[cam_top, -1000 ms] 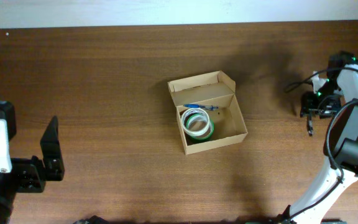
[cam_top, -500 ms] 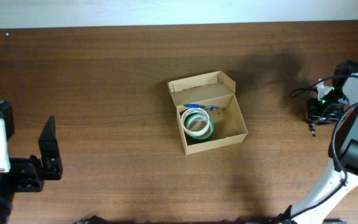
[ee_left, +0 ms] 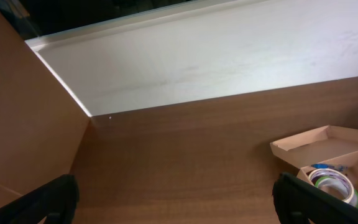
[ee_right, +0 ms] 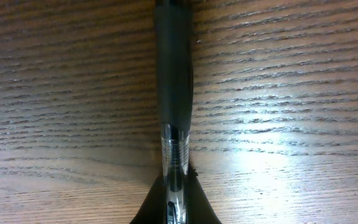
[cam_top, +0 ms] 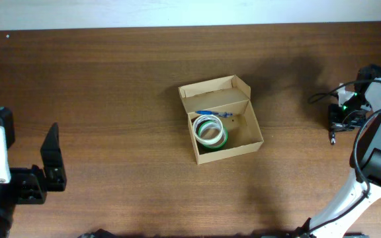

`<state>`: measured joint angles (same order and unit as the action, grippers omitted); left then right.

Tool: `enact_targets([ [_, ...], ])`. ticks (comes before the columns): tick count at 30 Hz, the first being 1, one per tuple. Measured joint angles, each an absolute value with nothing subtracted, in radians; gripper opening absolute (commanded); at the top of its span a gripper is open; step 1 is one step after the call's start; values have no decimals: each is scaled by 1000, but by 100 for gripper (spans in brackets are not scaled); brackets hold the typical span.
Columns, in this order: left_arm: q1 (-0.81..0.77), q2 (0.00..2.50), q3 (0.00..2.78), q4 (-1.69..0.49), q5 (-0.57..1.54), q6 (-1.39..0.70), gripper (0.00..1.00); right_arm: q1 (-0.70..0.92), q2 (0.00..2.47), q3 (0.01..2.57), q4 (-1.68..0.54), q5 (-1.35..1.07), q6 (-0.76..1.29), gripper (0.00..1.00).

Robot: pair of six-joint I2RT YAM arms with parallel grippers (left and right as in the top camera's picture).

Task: Pack container
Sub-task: 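Lower and close the right gripper on the black pen, then lift the black pen and carry it over the box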

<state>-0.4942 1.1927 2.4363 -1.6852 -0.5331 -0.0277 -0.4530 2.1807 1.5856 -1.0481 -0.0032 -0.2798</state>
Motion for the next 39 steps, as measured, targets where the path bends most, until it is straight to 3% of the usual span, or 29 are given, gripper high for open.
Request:
enact_targets([
  [15,-494,1193,2436,-1682,-558,-28,99,-453,2177,1601,-1118,-52,-104,4],
  [23,-494,1193,2436,-1681,-558,-28,99,-414,2049,1816,-1276,-59,-57,4],
  [30,-494,1193,2436,-1680,-558,-28,99,-254,1847,2028,-1412,-59,-52,4],
  [39,-494,1193,2436,-1680,-553,-27,99,76,1782,2053,-1509,-62,8,4],
])
